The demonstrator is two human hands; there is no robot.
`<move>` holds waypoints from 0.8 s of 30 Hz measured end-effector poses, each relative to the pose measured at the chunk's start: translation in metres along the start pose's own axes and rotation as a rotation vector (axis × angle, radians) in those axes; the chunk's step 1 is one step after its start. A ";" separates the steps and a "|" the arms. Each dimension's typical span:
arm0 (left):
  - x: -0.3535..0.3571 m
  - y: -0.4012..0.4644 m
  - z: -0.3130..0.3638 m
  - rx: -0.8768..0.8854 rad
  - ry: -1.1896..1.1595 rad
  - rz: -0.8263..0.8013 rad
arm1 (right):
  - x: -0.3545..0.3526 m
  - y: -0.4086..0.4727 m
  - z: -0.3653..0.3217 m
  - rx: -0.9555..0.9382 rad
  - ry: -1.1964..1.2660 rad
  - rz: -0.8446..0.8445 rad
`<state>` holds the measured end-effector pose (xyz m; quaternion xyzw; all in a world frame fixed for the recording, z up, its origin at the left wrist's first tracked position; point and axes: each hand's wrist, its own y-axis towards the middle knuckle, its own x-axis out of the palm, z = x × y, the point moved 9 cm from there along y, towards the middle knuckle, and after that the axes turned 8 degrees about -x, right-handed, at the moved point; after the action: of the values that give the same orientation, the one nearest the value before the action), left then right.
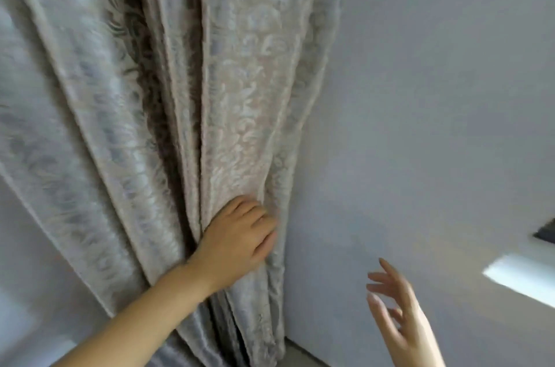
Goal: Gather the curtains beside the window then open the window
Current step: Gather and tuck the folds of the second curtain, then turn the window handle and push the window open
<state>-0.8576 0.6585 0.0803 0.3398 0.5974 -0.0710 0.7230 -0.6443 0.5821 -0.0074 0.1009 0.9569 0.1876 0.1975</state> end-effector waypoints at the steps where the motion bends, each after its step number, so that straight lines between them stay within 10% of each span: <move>1: 0.015 -0.017 0.007 -0.039 -0.159 -0.054 | -0.015 -0.034 0.013 0.082 -0.014 0.057; 6: 0.081 -0.099 0.050 -0.217 -0.751 -0.222 | -0.065 -0.182 0.032 0.419 -0.053 0.375; 24: 0.130 -0.229 0.255 -0.292 -1.172 -0.705 | -0.182 -0.524 -0.005 0.853 -0.097 1.029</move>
<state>-0.7295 0.3772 -0.1175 -0.0693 0.1869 -0.3920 0.8981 -0.5447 0.0553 -0.1509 0.6220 0.7671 -0.1414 0.0687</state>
